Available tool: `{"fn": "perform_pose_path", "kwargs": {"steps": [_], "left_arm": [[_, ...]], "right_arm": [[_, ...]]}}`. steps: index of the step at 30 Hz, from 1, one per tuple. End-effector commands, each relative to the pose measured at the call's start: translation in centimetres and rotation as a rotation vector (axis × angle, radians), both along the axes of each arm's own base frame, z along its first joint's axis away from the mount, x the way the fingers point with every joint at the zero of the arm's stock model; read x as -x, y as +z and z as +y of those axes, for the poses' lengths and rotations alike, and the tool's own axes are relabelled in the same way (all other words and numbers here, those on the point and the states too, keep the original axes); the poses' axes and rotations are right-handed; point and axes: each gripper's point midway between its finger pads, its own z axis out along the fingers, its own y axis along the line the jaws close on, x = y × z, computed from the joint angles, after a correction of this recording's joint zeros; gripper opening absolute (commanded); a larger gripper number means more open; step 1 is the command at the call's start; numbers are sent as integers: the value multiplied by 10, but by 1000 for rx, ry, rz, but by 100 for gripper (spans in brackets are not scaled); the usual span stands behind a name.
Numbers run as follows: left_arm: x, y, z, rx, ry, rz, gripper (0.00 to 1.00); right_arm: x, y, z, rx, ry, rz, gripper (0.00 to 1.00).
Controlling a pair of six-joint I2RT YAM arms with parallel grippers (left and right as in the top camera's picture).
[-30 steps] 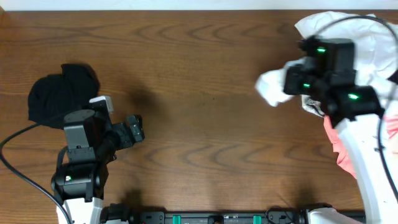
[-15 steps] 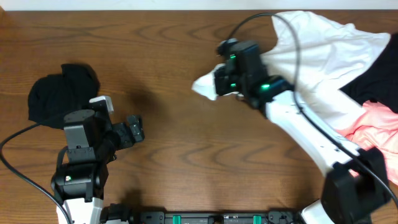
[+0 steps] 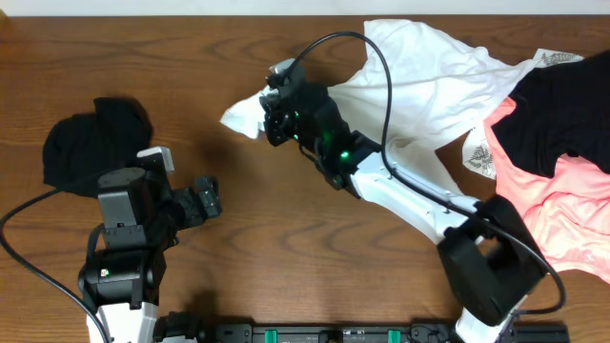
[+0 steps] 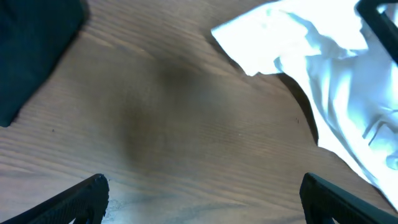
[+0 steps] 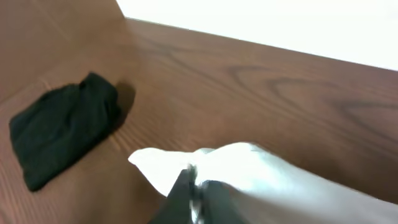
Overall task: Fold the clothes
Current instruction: 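Pull the white T-shirt left out of the pile with the right gripper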
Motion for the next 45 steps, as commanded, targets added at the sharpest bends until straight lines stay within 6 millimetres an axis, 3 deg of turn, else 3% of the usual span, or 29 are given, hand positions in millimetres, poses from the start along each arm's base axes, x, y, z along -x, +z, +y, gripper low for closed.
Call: {"fn": "perform_pose_path", "kwargs": {"steps": [1, 3, 4, 6, 10, 13, 16, 17, 20, 24, 29, 35, 40, 42, 43, 45], "left_arm": [[-3, 10, -1, -5, -9, -23, 98], [-3, 10, -1, -5, -10, -22, 98], [-3, 10, -1, -5, -9, -22, 98], [-3, 10, -1, -5, -10, -23, 98], [-3, 10, -1, -5, -10, -22, 98], [-3, 10, -1, -5, -10, -22, 98], [-3, 9, -1, -5, -9, -22, 98], [-3, 9, -1, -5, -9, -22, 98], [-3, 9, -1, -5, -9, -22, 98], [-3, 9, -1, -5, -9, -21, 98], [-3, 9, -1, -5, -9, -21, 98], [-3, 9, -1, -5, -9, -21, 98], [-3, 9, -1, -5, -9, -21, 98], [-3, 9, -1, -5, -9, -21, 98], [-3, 9, -1, -5, -9, -21, 98], [-3, 9, -1, -5, -9, -21, 98]], "right_arm": [[-9, -3, -1, 5, -41, -15, 58], [-16, -7, -12, 47, -68, -20, 89], [-19, -7, -18, 66, -72, -26, 99], [-25, -8, -39, 112, -95, -13, 99], [-27, -15, -100, 224, -199, 97, 99], [-11, -24, -147, 352, -214, 201, 99], [19, -42, -174, 500, -115, 303, 87], [32, -51, -176, 539, -54, 342, 86], [71, -73, -177, 606, 96, 465, 97], [100, -98, -181, 700, 159, 549, 99], [95, -114, -196, 813, 95, 527, 99], [97, -138, -197, 857, 132, 550, 99], [90, -162, -201, 899, 104, 572, 87], [86, -166, -201, 899, 83, 570, 75], [84, -166, -200, 893, 73, 565, 61], [80, -164, -198, 882, 68, 548, 24]]}}
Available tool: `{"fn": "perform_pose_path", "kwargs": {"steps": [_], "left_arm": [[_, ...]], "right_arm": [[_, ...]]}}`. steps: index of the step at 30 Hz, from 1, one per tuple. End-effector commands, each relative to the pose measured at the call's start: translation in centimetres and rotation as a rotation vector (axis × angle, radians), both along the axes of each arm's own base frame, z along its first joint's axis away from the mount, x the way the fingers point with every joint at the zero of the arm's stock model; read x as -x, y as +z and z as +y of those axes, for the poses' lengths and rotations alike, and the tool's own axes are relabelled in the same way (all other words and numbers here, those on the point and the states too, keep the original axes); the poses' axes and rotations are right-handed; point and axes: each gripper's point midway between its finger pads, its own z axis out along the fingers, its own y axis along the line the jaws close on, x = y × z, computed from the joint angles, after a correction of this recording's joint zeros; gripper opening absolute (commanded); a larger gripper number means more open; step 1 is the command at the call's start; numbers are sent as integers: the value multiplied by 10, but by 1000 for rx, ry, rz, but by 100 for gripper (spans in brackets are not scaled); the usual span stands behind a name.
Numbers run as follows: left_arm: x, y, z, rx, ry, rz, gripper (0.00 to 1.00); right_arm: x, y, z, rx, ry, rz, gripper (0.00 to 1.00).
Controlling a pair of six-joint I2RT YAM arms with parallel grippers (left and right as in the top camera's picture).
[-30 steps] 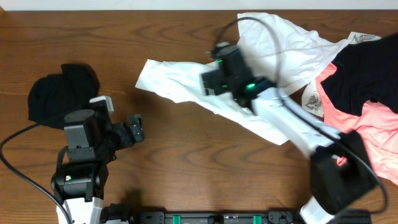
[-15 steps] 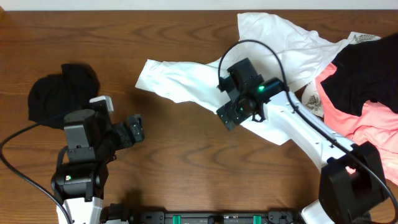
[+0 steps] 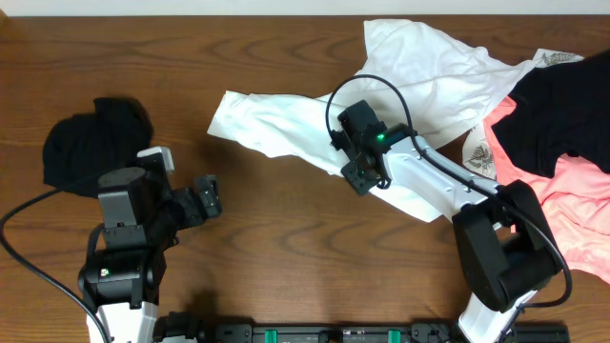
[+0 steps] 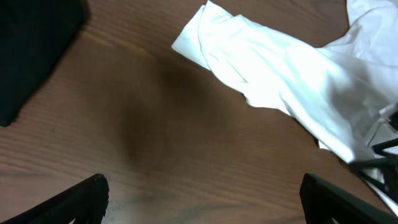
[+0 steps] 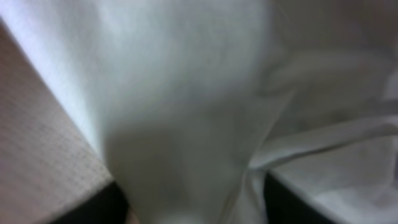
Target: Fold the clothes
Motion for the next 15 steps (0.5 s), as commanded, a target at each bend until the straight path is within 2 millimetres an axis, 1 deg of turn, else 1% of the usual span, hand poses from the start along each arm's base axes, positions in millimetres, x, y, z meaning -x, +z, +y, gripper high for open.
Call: {"fn": "perform_pose_path", "kwargs": {"steps": [1, 2, 4, 6, 8, 10, 12, 14, 15], "left_arm": [[-3, 9, -1, -5, -9, -23, 98], [-3, 9, -1, -5, -9, -23, 98], [-3, 9, -1, -5, -9, -23, 98], [-3, 10, -1, -5, -9, -23, 98], [-3, 10, -1, -5, -9, -23, 98], [-3, 10, -1, -5, -9, -23, 98], [-3, 10, -1, -5, -9, -23, 98], [-3, 10, -1, -5, -9, -23, 98], [-3, 10, -1, -5, -9, -23, 98]], "right_arm": [[-5, 0, 1, 12, -7, -27, 10], [-5, 2, 2, 6, -9, -29, 1], [-3, 4, 8, -17, 4, -19, 1], [8, 7, 25, -86, 82, 21, 1], [28, 16, 53, -223, 219, 89, 1], [47, 33, 81, -376, 335, 136, 1], [61, 55, 102, -515, 422, 160, 1], [72, 75, 115, -615, 491, 163, 1], [75, 82, 118, -641, 515, 161, 1]]}}
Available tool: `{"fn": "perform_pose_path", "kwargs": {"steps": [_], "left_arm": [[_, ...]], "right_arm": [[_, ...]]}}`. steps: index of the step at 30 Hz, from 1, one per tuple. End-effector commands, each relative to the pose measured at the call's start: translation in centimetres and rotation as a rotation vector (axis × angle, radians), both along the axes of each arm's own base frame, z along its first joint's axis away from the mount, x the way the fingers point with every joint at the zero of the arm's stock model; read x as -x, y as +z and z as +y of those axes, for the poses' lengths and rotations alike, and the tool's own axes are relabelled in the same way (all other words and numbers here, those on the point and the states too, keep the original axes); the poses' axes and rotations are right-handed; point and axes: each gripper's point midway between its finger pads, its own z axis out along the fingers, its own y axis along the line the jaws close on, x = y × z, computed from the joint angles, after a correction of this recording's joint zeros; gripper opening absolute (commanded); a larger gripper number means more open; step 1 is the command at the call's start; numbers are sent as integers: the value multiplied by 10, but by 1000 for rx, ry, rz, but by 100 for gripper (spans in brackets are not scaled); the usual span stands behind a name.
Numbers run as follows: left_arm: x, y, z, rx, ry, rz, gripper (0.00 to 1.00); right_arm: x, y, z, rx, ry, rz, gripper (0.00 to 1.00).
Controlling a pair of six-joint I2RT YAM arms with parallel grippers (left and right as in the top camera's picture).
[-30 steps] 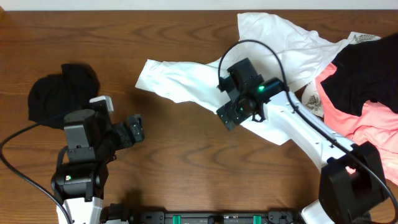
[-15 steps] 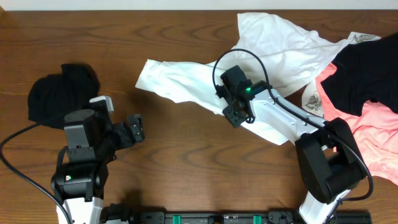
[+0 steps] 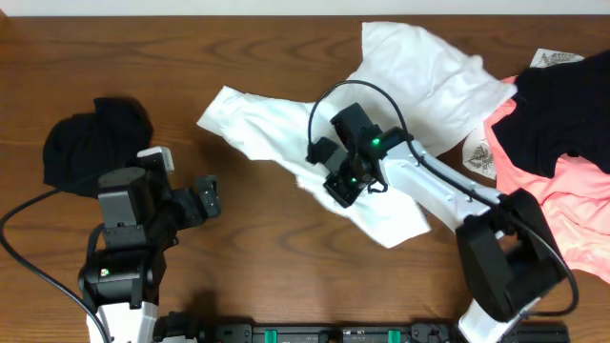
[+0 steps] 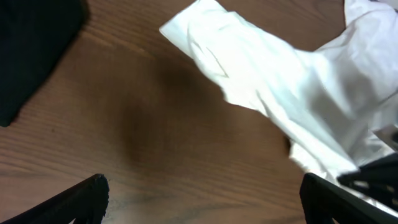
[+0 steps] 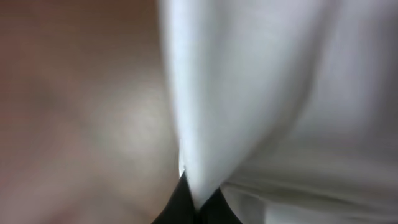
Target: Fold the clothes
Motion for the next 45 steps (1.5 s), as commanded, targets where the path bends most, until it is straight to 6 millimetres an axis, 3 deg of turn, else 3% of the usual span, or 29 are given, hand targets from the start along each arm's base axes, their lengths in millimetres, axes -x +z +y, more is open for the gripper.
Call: {"fn": "perform_pose_path", "kwargs": {"steps": [1, 3, 5, 6, 9, 13, 17, 22, 27, 35, 45], "left_arm": [[-3, 10, -1, -5, -9, -23, 98], [-3, 9, -1, -5, -9, -23, 98], [-3, 9, -1, -5, -9, -23, 98], [-3, 9, -1, -5, -9, -23, 98], [-3, 9, -1, -4, -9, -21, 98], [-1, 6, -5, 14, -20, -1, 98], [5, 2, -23, 99, -91, 26, 98], [18, -23, -31, 165, -56, 153, 98], [28, -35, -67, 298, -178, 251, 98], [40, -78, -98, 435, -39, 562, 98], [24, -115, -139, 485, -73, 675, 100]], "right_arm": [[27, 62, 42, -303, 196, 3, 1], [20, 67, 39, -294, 189, -41, 2], [-1, 61, 28, -206, 82, -94, 7], [-10, 57, 21, -164, 23, -111, 20], [-26, 47, 3, -60, -91, -143, 24], [-27, 44, 1, -44, -97, -141, 25], [-27, 44, 1, -45, -97, -142, 27], [-26, 44, 1, -42, -97, -139, 27], [-26, 44, 1, -42, -97, -139, 28], [-25, 43, 0, -38, -97, -134, 29], [-33, 33, -26, 101, -208, -153, 24]]}}
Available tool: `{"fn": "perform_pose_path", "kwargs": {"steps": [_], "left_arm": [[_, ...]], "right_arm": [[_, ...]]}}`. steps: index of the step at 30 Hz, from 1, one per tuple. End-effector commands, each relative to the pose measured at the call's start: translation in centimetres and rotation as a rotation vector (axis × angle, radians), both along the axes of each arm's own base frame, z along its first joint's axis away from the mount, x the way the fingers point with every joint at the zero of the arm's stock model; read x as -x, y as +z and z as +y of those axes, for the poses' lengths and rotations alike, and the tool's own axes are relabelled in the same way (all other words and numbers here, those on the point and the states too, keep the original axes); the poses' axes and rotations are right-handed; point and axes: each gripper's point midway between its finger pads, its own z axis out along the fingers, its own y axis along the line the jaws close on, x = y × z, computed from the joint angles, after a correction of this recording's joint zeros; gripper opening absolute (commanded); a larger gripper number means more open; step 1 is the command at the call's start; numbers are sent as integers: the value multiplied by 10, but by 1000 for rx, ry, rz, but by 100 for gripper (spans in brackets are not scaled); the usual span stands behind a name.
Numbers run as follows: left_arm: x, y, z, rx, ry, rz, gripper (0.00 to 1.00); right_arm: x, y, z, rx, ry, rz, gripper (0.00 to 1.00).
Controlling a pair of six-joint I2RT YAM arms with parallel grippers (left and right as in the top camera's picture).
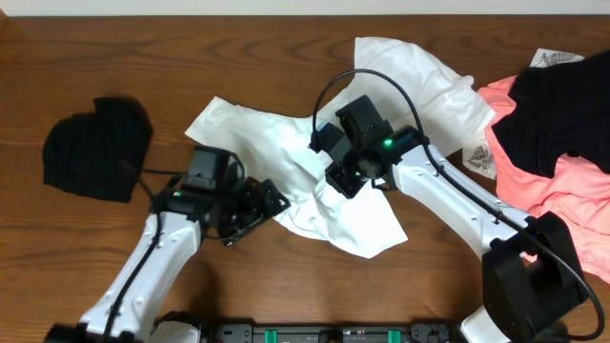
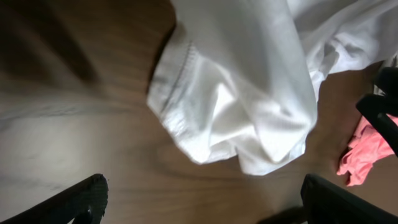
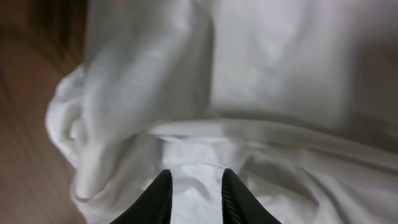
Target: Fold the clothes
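Observation:
A crumpled white shirt (image 1: 334, 205) lies across the middle of the table; it also shows in the left wrist view (image 2: 236, 93) and the right wrist view (image 3: 249, 74). My right gripper (image 1: 335, 181) sits over the shirt's middle, its jaws (image 3: 196, 193) slightly open with cloth below them and nothing pinched. My left gripper (image 1: 270, 200) is at the shirt's lower left edge, wide open (image 2: 202, 205) over bare wood just short of the hem. A folded black garment (image 1: 93, 148) rests at the far left.
A heap of pink cloth (image 1: 562, 205) and black cloth (image 1: 558, 119) lies at the right edge, with a patterned white piece (image 1: 479, 157) beside it. The right arm's cable (image 1: 329, 90) loops over the shirt. Bare wood (image 1: 238, 48) lies behind and in front.
My right gripper, shut on a fold of the shirt before, now stands open above it. My left arm has moved from the front left to the shirt's lower left edge. The shirt lies further forward.
At first my right gripper held a corner of the white shirt up at centre back. Later the shirt lay stretched to the left with the gripper low on its middle, then shut on a fold. Now that fold is released and my left gripper is at the hem.

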Motion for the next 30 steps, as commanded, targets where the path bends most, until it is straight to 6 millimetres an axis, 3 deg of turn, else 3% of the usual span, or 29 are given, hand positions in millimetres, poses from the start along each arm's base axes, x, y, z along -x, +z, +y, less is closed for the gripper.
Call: {"fn": "perform_pose_path", "kwargs": {"steps": [1, 6, 10, 23, 30], "left_arm": [[-1, -13, -11, 24, 18, 62, 97], [0, -33, -11, 9, 24, 127, 88], [4, -45, -11, -2, 29, 178, 88], [1, -48, -14, 15, 87, 215, 86], [0, -54, -30, 22, 67, 215, 86]], "right_arm": [[-11, 0, -14, 55, -93, -23, 24], [-15, -3, -26, 101, -165, -21, 22], [-19, -4, -37, 120, -226, -15, 21], [-21, -6, -53, 132, -284, 17, 19], [-20, -6, -54, 137, -283, 22, 18]]}}
